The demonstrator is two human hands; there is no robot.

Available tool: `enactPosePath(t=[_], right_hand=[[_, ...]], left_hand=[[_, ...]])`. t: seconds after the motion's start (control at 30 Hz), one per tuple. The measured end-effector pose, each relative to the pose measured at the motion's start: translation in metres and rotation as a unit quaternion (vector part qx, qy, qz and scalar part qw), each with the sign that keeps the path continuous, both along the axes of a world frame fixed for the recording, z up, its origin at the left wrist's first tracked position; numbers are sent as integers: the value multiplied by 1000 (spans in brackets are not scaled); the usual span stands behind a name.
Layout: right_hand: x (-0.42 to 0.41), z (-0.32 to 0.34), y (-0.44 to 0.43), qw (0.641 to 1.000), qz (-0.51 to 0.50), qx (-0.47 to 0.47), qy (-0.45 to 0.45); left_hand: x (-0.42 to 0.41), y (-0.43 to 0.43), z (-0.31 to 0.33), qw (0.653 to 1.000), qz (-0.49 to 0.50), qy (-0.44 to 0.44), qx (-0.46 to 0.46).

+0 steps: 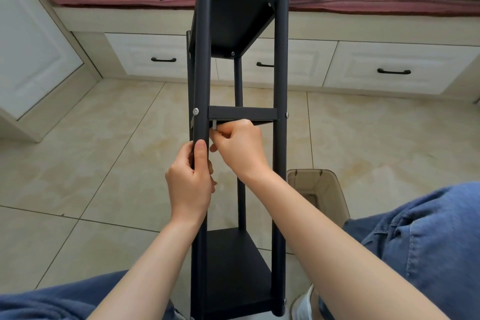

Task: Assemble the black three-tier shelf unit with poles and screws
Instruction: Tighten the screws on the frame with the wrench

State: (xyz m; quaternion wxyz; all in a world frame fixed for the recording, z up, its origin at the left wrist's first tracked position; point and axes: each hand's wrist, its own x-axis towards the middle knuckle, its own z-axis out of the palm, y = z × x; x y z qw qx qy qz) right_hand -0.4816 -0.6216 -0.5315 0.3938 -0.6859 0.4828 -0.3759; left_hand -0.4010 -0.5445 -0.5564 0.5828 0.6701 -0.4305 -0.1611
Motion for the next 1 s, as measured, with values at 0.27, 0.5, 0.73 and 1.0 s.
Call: enactPosePath(t=[0.27,0.5,0.73,1.0], right_hand=[[14,-18,0,997,-24,-61,-46],[26,-30,-3,992,-23,-70,-101],[21,-29,-2,995,-6,-44,-86],[3,-9,-3,999,0,25,-37]], left_hand=[[4,1,1,1000,-8,10,-9],[4,1,-1,1000,-9,18,-9],[5,0,0,1000,-4,18,-5],[4,2,-1,1000,-2,6,-2]])
